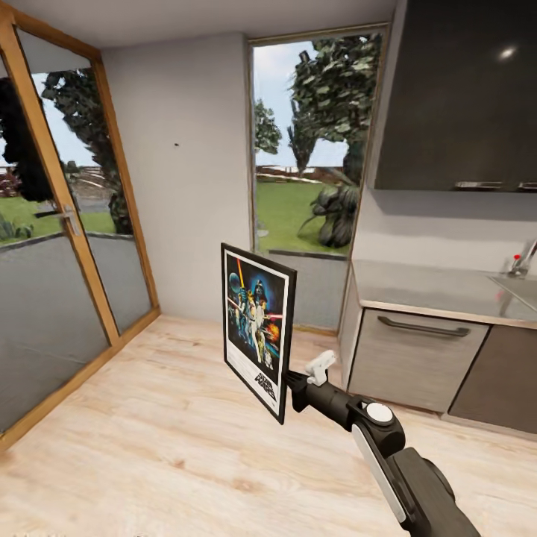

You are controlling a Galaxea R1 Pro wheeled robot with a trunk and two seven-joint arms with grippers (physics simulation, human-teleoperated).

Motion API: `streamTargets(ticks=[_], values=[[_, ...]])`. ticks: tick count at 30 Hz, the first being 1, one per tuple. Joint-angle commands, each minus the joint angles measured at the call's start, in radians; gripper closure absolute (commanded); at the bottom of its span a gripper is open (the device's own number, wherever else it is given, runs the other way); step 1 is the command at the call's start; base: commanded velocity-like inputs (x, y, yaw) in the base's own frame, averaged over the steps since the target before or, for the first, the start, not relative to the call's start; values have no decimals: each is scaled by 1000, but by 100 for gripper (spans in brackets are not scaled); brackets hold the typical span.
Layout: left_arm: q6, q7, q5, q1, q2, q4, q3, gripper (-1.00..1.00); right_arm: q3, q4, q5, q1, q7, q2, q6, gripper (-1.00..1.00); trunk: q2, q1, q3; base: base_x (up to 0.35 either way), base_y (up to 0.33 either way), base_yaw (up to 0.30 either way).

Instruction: Pick up the poster from the kitchen countertop and hang it on one of the wall nails in the kitchen.

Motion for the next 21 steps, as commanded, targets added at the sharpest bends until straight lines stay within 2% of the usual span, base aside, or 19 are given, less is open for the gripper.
streamTargets(ticks=[1,7,21], values=[[1,-6,9,0,0,0,1,-100,1,-1,-13,-1,2,0,10,100,-2,1,-2,147,289,164],[1,-5,9,0,0,0,1,-100,1,-1,-13,-1,2,0,10,100,-2,1,-2,161,286,75],[1,-6,9,0,0,-1,1,-100,1,-1,-13,-1,2,0,10,100,-2,1,-2,177,288,5]])
